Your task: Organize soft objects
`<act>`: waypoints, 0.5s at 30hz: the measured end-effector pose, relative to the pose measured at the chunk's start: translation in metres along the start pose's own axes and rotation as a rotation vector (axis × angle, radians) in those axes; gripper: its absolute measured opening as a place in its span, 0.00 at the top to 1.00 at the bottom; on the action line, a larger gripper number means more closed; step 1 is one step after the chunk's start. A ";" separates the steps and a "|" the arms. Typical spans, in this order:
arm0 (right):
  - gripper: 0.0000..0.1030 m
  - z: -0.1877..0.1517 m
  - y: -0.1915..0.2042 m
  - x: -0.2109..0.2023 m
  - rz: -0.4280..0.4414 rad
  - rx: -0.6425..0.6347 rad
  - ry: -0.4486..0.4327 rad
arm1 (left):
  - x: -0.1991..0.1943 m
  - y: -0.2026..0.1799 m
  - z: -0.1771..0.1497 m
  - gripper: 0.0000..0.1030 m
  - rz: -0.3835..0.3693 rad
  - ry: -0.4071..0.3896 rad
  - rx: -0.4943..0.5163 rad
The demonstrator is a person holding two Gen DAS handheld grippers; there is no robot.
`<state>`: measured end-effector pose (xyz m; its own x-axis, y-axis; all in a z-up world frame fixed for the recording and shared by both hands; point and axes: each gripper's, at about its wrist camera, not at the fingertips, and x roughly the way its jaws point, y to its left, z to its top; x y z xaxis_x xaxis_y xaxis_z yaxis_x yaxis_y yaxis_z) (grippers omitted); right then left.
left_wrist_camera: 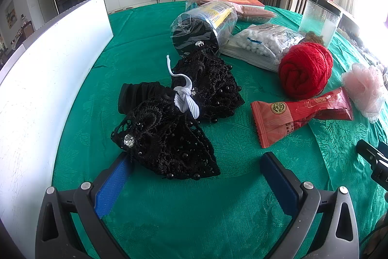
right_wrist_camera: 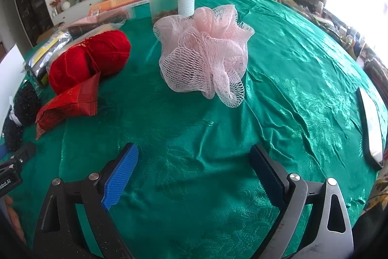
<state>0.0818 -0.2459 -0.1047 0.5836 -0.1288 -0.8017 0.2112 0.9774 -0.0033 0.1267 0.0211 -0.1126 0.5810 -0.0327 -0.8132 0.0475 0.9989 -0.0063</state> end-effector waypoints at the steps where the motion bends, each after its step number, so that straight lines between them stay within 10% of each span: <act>1: 0.08 0.000 0.000 0.000 0.000 0.000 0.000 | 0.000 0.000 0.000 0.00 0.000 0.000 0.000; 15: 0.08 0.003 -0.001 0.000 -0.002 0.005 0.013 | 0.000 0.000 0.000 0.00 0.000 0.000 0.000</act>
<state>0.0842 -0.2473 -0.1028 0.5726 -0.1289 -0.8096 0.2166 0.9763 -0.0022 0.1265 0.0211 -0.1125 0.5813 -0.0325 -0.8131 0.0475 0.9989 -0.0060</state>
